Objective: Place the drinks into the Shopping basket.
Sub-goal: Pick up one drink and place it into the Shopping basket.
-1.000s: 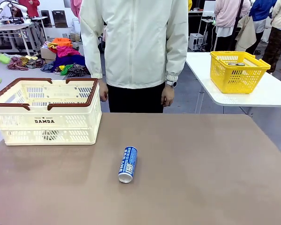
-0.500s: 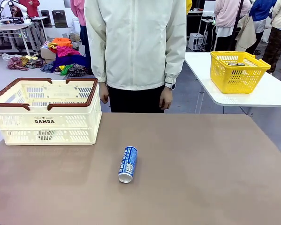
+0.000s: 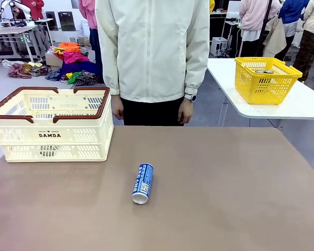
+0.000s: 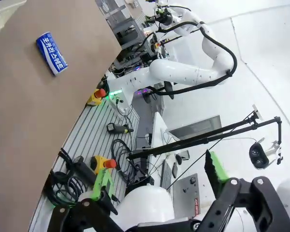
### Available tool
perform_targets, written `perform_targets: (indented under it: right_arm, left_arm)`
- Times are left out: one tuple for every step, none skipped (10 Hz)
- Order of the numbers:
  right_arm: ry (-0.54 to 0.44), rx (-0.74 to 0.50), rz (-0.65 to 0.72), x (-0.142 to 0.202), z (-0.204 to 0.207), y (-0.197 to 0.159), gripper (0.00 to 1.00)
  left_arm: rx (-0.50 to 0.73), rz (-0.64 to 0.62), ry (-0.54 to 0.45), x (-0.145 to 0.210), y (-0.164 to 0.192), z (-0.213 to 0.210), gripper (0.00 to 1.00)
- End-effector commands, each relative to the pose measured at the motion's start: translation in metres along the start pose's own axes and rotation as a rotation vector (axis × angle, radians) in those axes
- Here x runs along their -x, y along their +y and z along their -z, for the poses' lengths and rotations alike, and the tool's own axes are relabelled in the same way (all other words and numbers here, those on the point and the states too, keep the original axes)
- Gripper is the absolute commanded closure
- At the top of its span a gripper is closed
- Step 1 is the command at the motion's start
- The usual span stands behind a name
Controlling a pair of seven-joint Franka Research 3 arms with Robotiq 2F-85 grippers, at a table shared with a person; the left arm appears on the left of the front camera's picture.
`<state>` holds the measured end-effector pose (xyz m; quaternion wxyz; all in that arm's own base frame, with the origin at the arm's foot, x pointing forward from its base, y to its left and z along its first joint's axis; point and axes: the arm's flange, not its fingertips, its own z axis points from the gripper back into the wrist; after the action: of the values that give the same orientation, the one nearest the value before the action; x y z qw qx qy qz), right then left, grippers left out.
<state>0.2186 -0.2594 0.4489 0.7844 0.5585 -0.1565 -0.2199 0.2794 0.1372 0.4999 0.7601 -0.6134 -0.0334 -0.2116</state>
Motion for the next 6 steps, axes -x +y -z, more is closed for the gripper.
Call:
perform_targets:
  right_arm:
    - [0.005, -0.002, -0.015, 0.0007, -0.0036, 0.0011, 0.0]
    - [0.005, -0.002, -0.015, 0.0007, -0.0036, 0.0011, 0.0]
    - [0.005, -0.002, -0.015, 0.0007, -0.0036, 0.0011, 0.0]
    - [0.005, -0.002, -0.015, 0.0007, -0.0036, 0.0011, 0.0]
    - [0.005, -0.002, -0.015, 0.0007, -0.0036, 0.0011, 0.0]
    - [0.005, -0.002, -0.015, 0.0007, -0.0036, 0.0011, 0.0]
  left_arm:
    - [0.019, -0.01, -0.007, -0.0007, -0.0021, 0.0033, 0.0]
    - [0.019, -0.01, -0.007, -0.0007, -0.0021, 0.0033, 0.0]
    - [0.019, -0.01, -0.007, -0.0007, -0.0021, 0.0033, 0.0]
    - [0.019, -0.01, -0.007, -0.0007, -0.0021, 0.0033, 0.0]
    - [0.019, -0.01, -0.007, -0.0007, -0.0021, 0.0033, 0.0]
    - [0.019, -0.01, -0.007, -0.0007, -0.0021, 0.0033, 0.0]
